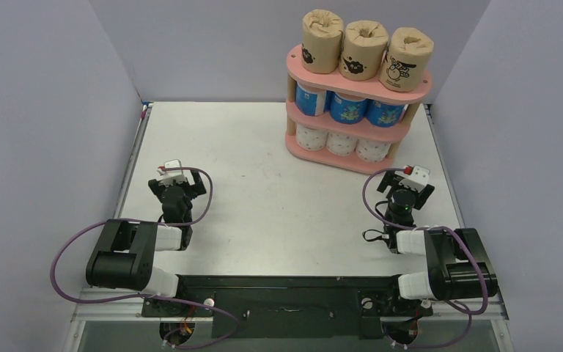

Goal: Place and organize the paper towels onto the shelf
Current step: Reset both arms

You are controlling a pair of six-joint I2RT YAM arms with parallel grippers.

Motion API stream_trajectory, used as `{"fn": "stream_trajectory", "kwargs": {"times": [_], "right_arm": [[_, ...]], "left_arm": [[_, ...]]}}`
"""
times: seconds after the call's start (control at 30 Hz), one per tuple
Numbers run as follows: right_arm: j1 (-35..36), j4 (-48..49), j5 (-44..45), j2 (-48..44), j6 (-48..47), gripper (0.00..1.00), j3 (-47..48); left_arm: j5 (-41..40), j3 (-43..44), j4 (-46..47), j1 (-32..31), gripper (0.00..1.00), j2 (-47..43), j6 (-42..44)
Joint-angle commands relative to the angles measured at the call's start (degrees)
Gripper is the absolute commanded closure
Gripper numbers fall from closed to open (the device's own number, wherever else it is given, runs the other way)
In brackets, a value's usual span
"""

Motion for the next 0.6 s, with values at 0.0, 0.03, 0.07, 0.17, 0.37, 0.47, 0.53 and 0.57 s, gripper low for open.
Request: {"fn": "stream_trajectory", "kwargs": {"times": [0.0,0.03,0.07,0.17,0.37,0.47,0.53,0.57], "right_arm": [[-0.3,2.2,0.7,-0.1,0.9,0.15,2.6],[-0.3,2.2,1.2,-0.2,1.4,0.15,2.5],[-0.3,1.9,1.6,-0.3,1.4,0.15,2.6],[-0.2,2.4,1.8,-0.2,1.5,0.15,2.5],[-0.2,2.4,1.9,-0.3,1.5,0.15,2.4],[0.1,2.2,2.2,-0.3,1.3,0.15,2.6],[0.1,2.3,2.2,-0.3,1.3,0.15,2.6],[0.1,2.3,2.2,-0.2,1.3,0.15,2.5]], "left_arm": [[0.6,-0.2,3.5,0.3,0.04,0.4,0.0],[0.6,-0.2,3.5,0.3,0.04,0.4,0.0],[0.6,-0.3,3.5,0.3,0.04,0.4,0.0],[0.5,-0.3,3.6,0.3,0.04,0.4,0.0],[0.6,-0.2,3.6,0.2,0.04,0.4,0.0],[0.6,-0.2,3.5,0.3,0.04,0.4,0.0],[0.5,-0.2,3.5,0.3,0.04,0.4,0.0],[0.5,-0.2,3.5,0.3,0.04,0.4,0.0]]}}
